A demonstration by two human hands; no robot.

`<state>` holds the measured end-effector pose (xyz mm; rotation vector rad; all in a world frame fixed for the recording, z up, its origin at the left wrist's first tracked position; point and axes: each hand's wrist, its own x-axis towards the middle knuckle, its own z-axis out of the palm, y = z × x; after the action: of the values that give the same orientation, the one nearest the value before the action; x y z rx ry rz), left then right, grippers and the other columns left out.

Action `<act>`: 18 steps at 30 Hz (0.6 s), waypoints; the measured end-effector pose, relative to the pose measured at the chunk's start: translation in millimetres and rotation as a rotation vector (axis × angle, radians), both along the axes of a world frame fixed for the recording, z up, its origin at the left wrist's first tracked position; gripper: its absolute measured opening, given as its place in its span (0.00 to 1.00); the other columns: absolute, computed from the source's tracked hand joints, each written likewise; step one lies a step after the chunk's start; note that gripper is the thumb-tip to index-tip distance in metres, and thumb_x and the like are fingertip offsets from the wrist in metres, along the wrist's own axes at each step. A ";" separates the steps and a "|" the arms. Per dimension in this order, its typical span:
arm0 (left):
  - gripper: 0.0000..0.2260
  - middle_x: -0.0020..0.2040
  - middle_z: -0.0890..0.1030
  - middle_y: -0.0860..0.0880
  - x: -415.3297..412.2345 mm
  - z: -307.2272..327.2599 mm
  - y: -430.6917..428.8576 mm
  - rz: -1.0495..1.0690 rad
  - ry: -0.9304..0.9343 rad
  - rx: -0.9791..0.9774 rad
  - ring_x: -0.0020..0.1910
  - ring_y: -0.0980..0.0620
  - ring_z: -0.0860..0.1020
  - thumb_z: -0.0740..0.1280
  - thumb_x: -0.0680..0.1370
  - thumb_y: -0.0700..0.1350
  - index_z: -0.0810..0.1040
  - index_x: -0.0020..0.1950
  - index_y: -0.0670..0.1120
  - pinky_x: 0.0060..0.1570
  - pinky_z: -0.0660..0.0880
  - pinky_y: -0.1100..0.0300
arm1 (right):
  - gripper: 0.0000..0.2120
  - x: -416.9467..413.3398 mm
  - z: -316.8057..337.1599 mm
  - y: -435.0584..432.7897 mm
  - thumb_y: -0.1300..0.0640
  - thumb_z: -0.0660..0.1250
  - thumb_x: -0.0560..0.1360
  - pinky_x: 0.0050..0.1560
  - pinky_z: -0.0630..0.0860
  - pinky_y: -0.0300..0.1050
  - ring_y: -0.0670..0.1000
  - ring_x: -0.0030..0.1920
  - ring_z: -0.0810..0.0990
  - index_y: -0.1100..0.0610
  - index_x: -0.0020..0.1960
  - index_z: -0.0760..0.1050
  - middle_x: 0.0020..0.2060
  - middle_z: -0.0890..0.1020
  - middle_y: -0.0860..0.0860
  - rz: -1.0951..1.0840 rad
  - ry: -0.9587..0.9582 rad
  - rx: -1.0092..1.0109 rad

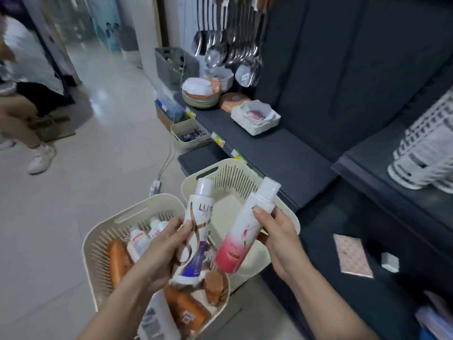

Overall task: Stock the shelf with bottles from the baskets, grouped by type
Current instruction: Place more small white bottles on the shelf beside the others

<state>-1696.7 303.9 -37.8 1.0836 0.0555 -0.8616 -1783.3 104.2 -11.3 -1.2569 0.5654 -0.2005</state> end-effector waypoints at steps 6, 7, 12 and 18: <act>0.44 0.46 0.84 0.37 -66.3 41.1 -62.5 -0.180 -0.122 -0.019 0.37 0.42 0.83 0.84 0.49 0.56 0.74 0.58 0.40 0.34 0.82 0.51 | 0.18 -91.2 37.8 -39.9 0.54 0.73 0.68 0.44 0.78 0.43 0.48 0.47 0.84 0.55 0.56 0.77 0.47 0.86 0.49 -0.215 -0.096 -0.105; 0.45 0.46 0.84 0.37 -79.2 46.9 -73.2 -0.206 -0.144 -0.019 0.37 0.42 0.83 0.85 0.47 0.55 0.75 0.58 0.40 0.36 0.82 0.50 | 0.15 -110.0 42.4 -47.1 0.56 0.73 0.70 0.43 0.78 0.41 0.47 0.46 0.84 0.55 0.56 0.77 0.46 0.86 0.48 -0.247 -0.102 -0.130; 0.42 0.49 0.83 0.35 -152.2 70.0 -127.8 -0.351 -0.213 -0.056 0.40 0.42 0.81 0.85 0.46 0.55 0.79 0.55 0.40 0.42 0.80 0.50 | 0.13 -210.8 65.2 -76.9 0.59 0.74 0.71 0.39 0.77 0.37 0.45 0.46 0.84 0.54 0.55 0.78 0.47 0.86 0.47 -0.410 -0.094 -0.246; 0.31 0.42 0.85 0.44 -251.4 95.3 -188.7 -0.504 -0.259 -0.124 0.36 0.51 0.83 0.83 0.53 0.52 0.81 0.51 0.42 0.35 0.80 0.60 | 0.12 -331.5 92.6 -106.8 0.63 0.75 0.70 0.39 0.77 0.32 0.39 0.42 0.83 0.52 0.50 0.79 0.42 0.86 0.41 -0.571 -0.105 -0.392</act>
<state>-1948.1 115.2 57.5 1.1007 -0.5001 -1.1468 -2114.8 -2.6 81.3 -1.4236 0.8112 -0.8841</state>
